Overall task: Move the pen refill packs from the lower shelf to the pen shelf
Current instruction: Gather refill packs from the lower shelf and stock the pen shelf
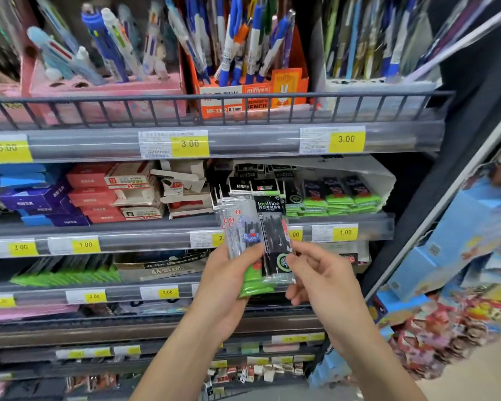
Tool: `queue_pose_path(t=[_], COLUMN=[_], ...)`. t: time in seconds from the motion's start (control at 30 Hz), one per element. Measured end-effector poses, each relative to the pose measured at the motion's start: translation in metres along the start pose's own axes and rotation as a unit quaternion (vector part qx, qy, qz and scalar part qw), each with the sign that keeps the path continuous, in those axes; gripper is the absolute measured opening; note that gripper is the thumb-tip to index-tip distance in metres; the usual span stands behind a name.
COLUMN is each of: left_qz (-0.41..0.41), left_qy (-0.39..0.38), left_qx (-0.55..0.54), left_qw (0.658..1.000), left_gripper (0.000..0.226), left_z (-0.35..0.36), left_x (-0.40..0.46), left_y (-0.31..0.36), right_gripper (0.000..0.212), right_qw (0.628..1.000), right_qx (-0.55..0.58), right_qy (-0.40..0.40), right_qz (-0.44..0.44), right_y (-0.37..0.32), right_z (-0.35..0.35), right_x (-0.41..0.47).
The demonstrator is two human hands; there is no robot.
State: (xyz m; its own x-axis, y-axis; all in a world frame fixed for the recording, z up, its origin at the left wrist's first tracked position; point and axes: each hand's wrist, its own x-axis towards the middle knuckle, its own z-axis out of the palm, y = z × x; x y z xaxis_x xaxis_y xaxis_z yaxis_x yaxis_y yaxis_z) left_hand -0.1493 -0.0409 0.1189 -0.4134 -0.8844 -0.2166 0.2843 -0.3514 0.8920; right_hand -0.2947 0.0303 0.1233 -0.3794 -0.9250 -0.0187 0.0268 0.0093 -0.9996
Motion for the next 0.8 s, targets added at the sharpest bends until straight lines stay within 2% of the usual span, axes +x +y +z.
queue_pose_path(t=[0.2, 0.3, 0.37, 0.43, 0.53, 0.67, 0.73, 0.8], left_qz=[0.012, 0.007, 0.006, 0.005, 0.003, 0.003, 0.002, 0.000], left_qy=[0.001, 0.002, 0.002, -0.001, 0.006, 0.004, 0.003, 0.004], left_qx=[-0.030, -0.039, -0.032, -0.026, -0.024, -0.021, -0.020, -0.022], left_qw=[0.999, 0.999, 0.999, 1.000, 1.000, 1.000, 1.000, 1.000], left_gripper=[0.040, 0.031, 0.029, 0.031, 0.030, 0.028, 0.026, 0.025], left_z=[-0.006, -0.007, -0.009, -0.010, -0.014, -0.015, -0.015, -0.016], left_x=[-0.001, -0.003, -0.004, -0.005, -0.008, -0.011, -0.012, -0.011], left_y=[-0.002, -0.001, 0.001, 0.002, 0.002, 0.000, 0.000, -0.001], right_gripper=[0.022, 0.021, 0.022, 0.019, 0.021, 0.030, 0.028, 0.028], right_qw=[0.998, 0.995, 0.991, 0.982, 0.930, 0.799, 0.762, 0.747], right_qx=[0.001, -0.020, -0.056, -0.140, -0.336, -0.550, -0.577, -0.581], right_qy=[0.069, 0.101, 0.118, 0.124, 0.135, 0.200, 0.222, 0.192], right_qz=[-0.010, -0.015, -0.013, -0.011, -0.054, -0.139, -0.194, -0.261], right_y=[-0.009, -0.020, -0.028, -0.036, -0.045, -0.038, -0.030, -0.019], right_z=[-0.010, -0.012, -0.013, -0.013, -0.010, -0.002, -0.002, -0.006], right_x=[0.028, 0.055, 0.076, 0.094, 0.112, 0.112, 0.106, 0.102])
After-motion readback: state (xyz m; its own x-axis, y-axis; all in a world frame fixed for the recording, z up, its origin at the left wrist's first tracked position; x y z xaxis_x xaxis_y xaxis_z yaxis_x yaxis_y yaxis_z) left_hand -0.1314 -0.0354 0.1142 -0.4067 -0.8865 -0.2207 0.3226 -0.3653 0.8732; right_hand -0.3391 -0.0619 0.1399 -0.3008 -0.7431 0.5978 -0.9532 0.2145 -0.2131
